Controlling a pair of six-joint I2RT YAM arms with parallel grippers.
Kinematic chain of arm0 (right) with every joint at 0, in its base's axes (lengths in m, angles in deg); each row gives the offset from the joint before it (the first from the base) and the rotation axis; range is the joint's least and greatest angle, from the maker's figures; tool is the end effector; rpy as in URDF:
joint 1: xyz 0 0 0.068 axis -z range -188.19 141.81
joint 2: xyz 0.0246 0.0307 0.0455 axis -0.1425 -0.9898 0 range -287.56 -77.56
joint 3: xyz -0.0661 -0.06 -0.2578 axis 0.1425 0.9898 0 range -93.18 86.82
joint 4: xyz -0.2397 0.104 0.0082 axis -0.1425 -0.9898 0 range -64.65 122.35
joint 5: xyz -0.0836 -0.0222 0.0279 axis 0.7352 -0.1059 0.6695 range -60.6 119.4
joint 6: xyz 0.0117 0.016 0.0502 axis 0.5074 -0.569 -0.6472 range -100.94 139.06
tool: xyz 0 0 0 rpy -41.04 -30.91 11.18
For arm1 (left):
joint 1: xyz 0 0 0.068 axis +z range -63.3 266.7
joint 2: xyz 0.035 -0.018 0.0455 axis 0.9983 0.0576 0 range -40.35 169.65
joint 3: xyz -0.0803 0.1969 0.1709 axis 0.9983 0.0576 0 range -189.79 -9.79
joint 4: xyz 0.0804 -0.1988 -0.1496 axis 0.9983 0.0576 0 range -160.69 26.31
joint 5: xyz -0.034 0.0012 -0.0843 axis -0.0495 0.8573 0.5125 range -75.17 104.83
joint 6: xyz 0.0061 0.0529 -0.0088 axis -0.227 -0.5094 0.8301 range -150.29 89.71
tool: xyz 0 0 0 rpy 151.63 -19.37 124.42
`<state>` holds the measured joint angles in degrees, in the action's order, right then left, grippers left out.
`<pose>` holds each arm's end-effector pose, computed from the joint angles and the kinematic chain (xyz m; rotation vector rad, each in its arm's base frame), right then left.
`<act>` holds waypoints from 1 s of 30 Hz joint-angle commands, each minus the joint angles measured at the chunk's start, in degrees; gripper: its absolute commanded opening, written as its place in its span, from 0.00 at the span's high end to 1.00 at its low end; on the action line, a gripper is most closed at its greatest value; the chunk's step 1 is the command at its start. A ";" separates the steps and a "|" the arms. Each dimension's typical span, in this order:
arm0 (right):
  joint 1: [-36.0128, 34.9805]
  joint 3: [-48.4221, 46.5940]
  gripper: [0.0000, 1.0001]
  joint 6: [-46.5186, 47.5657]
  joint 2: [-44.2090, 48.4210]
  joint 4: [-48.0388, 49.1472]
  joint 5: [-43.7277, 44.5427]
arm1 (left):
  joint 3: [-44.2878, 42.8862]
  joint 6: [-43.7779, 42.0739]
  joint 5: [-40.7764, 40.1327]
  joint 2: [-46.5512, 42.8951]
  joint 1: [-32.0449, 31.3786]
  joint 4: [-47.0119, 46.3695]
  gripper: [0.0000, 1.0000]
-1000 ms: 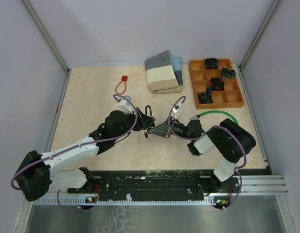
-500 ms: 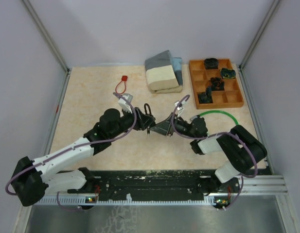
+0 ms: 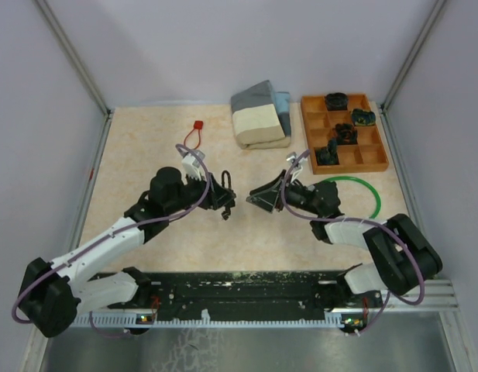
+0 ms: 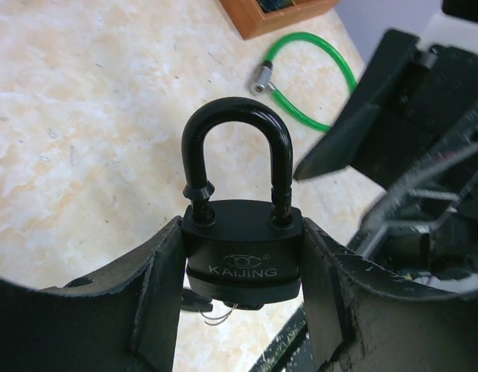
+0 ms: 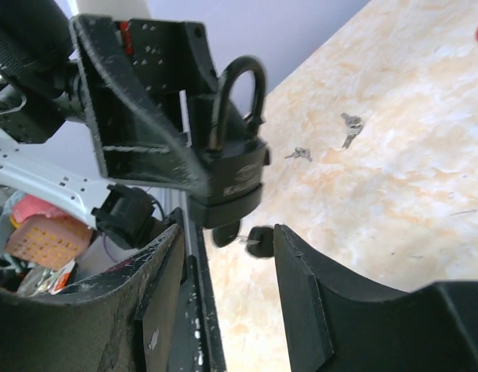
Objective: Unlock with the key
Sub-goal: Unlock the lock.
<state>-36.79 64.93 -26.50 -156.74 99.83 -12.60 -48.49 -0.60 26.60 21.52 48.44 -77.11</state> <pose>0.2100 0.1416 0.2168 -0.4573 1.5772 1.5331 0.1908 -0.1596 0.2736 0.2988 1.9605 -0.9904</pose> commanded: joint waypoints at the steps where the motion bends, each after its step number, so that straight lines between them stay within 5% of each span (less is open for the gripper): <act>1: 3.31 -3.60 0.51 2.13 1.26 1.08 -3.74 | -0.02 -1.96 13.02 -3.27 0.73 -7.09 1.00; 12: 3.27 -8.26 0.51 -7.65 -5.46 15.35 -7.06 | 0.33 -1.26 29.70 -0.85 0.69 -14.22 1.00; 27: -0.60 -10.32 0.51 -12.36 -11.41 24.82 -9.50 | -0.15 3.10 33.42 3.52 0.70 -20.64 1.00; 30: -0.84 -10.55 0.61 -12.56 -12.27 25.05 -9.59 | -0.15 3.50 33.75 3.83 0.73 -21.35 1.00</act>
<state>-36.71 56.56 -38.63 -167.95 118.06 -21.52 -47.33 1.24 57.79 25.52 49.18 -91.01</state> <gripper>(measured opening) 0.447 0.604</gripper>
